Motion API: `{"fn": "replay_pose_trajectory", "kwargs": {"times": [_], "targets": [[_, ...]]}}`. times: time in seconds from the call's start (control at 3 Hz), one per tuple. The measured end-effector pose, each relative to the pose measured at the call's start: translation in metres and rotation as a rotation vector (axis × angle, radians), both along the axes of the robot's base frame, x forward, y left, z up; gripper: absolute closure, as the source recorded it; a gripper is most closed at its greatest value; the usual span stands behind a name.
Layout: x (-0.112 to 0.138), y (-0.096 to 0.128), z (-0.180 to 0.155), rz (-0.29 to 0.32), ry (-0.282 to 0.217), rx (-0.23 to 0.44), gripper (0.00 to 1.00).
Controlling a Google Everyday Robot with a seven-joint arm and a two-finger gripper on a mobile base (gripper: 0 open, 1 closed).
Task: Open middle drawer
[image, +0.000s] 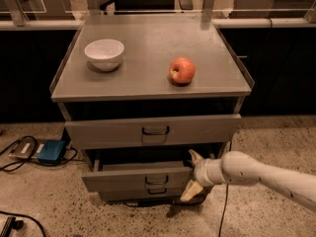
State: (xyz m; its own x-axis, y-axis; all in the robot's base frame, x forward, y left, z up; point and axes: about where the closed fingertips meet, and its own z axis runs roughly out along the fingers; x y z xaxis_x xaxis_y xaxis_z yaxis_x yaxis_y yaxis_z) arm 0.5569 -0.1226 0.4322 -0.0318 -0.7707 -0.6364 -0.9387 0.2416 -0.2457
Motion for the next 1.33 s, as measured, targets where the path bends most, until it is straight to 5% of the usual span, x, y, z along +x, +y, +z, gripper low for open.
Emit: {"fn": "replay_pose_trajectory", "kwargs": {"times": [0.33, 0.67, 1.33], "targets": [[0.046, 0.015, -0.007, 0.019, -0.007, -0.047, 0.0], [0.009, 0.009, -0.009, 0.037, -0.007, -0.037, 0.0], [0.025, 0.018, -0.029, 0.037, 0.033, -0.064, 0.0]]}}
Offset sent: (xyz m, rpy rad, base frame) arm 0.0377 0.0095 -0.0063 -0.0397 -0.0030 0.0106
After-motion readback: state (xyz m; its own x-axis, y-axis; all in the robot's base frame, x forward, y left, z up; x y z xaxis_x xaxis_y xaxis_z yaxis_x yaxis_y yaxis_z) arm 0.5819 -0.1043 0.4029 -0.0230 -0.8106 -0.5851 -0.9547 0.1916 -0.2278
